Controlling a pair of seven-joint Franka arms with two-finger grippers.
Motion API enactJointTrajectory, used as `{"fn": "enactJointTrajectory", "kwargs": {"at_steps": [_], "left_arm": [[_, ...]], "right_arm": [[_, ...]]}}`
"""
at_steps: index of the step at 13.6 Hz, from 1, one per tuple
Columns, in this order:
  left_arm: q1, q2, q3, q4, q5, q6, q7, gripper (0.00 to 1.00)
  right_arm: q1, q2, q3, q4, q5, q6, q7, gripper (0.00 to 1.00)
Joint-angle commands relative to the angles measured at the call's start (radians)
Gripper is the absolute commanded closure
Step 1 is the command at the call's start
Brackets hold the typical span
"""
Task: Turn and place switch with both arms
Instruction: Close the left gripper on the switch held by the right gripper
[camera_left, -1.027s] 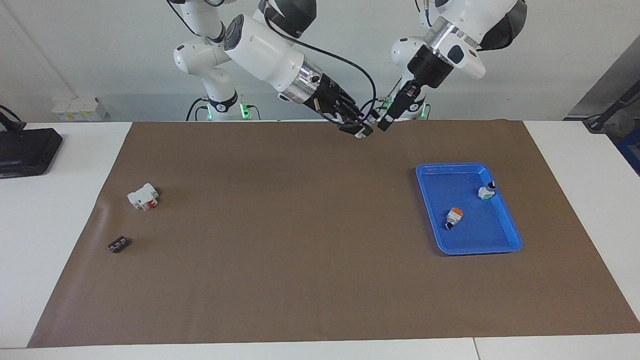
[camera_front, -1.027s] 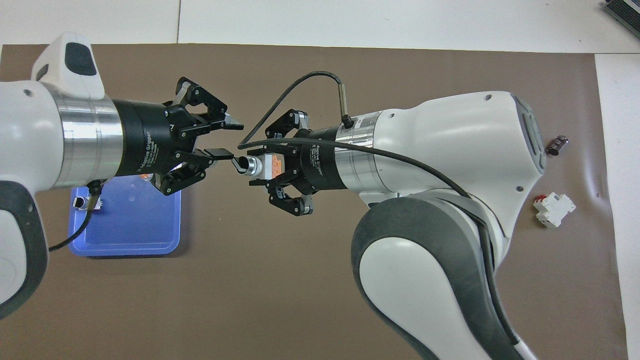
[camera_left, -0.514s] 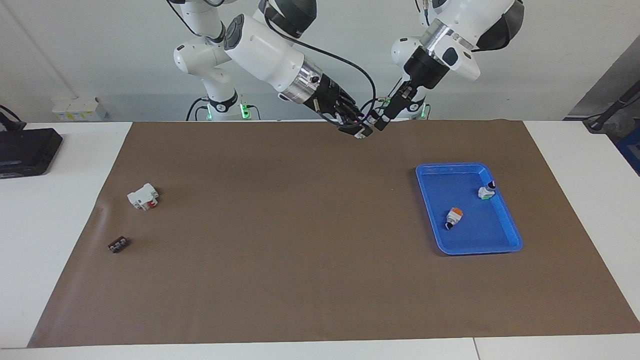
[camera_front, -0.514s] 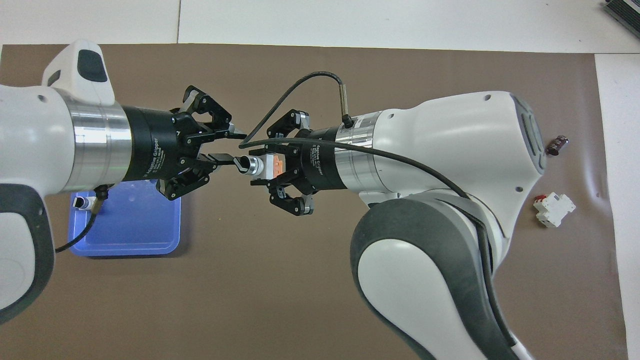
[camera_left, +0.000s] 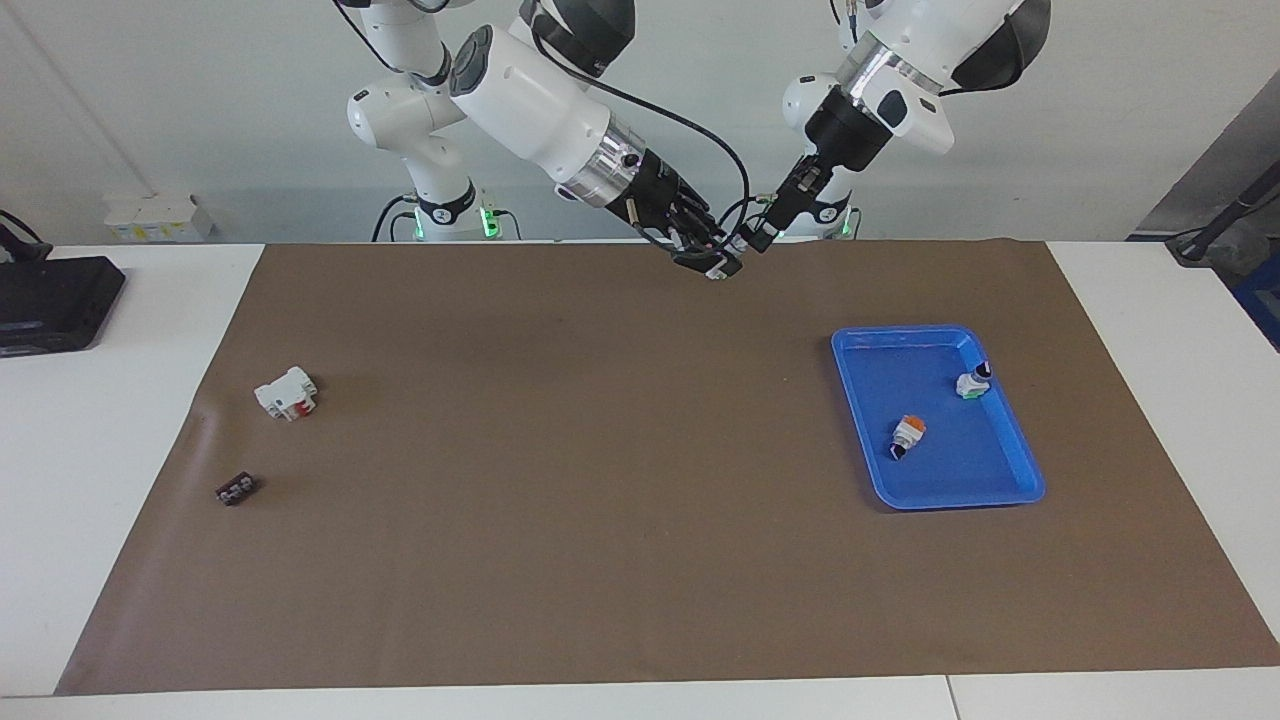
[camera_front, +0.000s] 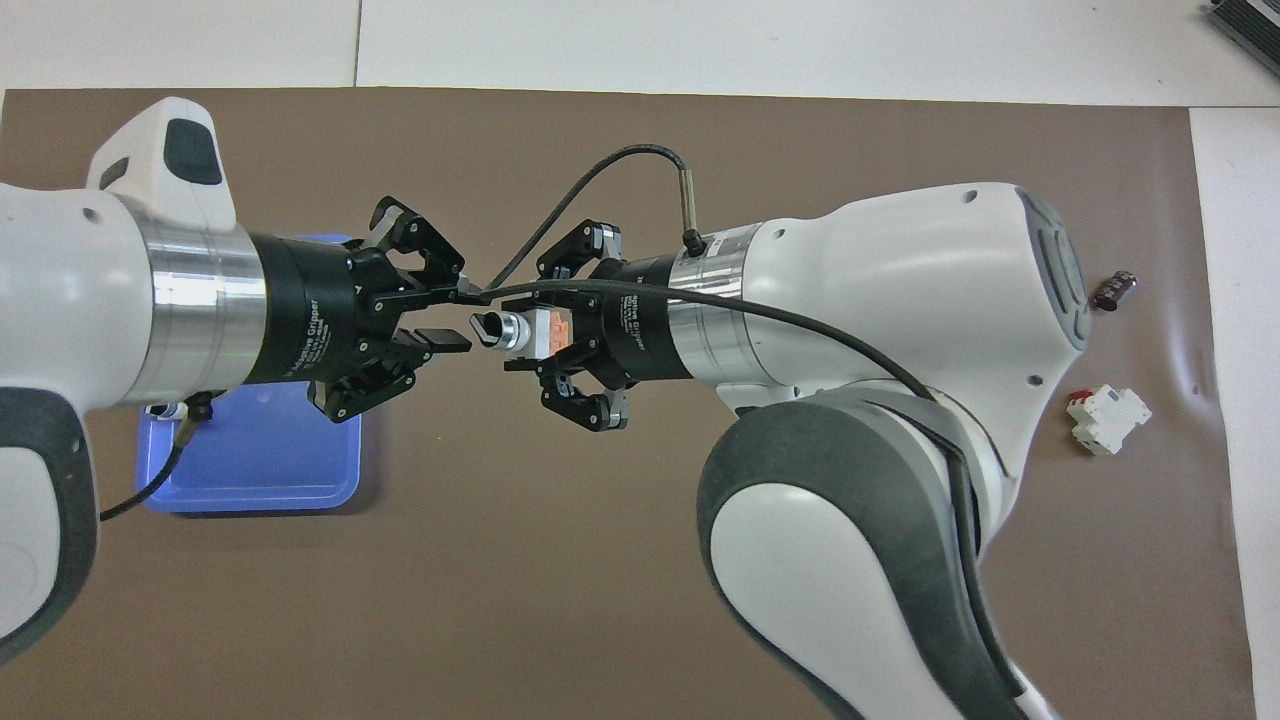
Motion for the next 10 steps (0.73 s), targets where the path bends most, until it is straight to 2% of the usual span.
{"fn": "enactJointTrajectory", "kwargs": {"at_steps": [1,10], "left_arm": [[-0.018,-0.015,0.000,-0.003,0.021,-0.024,-0.010,0.63],[-0.010,-0.015,-0.011,0.007,0.021,-0.071,-0.012,0.68]], "right_arm": [[0.007,-0.001,0.002,0.000,-0.032,0.006,0.035,1.00],[0.008,-0.001,0.002,0.000,-0.033,0.008,0.035,1.00]]}}
